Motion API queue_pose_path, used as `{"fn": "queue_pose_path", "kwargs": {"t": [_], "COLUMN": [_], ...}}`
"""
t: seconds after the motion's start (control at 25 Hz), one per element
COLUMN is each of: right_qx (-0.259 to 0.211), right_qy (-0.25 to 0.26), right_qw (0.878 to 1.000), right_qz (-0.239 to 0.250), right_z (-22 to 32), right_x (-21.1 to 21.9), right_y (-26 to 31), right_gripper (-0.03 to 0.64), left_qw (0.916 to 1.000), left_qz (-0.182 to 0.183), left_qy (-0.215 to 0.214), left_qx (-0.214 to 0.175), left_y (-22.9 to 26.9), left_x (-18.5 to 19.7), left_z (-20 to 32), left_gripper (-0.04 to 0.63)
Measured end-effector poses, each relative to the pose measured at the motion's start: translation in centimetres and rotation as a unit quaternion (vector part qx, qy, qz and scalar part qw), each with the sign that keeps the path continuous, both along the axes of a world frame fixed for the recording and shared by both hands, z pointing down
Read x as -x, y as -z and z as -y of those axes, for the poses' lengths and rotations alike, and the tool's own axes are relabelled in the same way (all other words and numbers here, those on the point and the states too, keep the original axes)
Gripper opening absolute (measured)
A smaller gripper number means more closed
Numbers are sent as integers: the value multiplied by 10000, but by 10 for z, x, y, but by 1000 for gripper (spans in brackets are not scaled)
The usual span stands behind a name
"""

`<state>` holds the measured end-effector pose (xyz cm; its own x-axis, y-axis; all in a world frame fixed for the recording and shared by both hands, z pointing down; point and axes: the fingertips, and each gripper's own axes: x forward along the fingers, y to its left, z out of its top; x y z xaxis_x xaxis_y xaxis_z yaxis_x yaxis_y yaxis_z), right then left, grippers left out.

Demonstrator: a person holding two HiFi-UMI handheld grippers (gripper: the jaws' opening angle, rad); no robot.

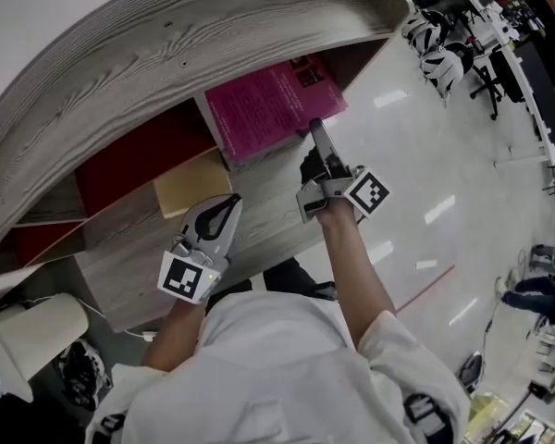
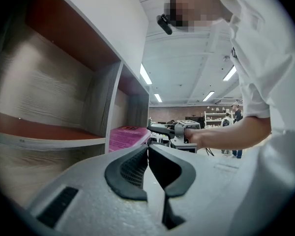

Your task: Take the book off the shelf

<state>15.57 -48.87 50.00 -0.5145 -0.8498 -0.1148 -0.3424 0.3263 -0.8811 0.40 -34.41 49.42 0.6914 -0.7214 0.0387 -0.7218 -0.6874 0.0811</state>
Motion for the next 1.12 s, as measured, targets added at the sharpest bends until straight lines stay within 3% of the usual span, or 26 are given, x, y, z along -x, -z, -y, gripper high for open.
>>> {"fn": "queue_pose_path", "kwargs": {"t": [0.48,0.6,1.12], "right_qx": [103,171,354], "right_qy": [156,140,-22], "right_qw": [9998,9997,9991], "right_qz": [-65,-56,237], "right_z": [27,30,30], "right_x": [20,21,19], "right_y": [-7,-10,-14], "right_gripper": [250,186,164], "left_qw": [9998,9997,9996], "left_qz": [-93,-75,-189], "left_qy": [196,225,215], "left_qx": [7,17,-9], "left_y": [-10,-12,-3], "left_x": [4,7,16], "left_z": [6,4,-1], "left_gripper": [20,20,20]}}
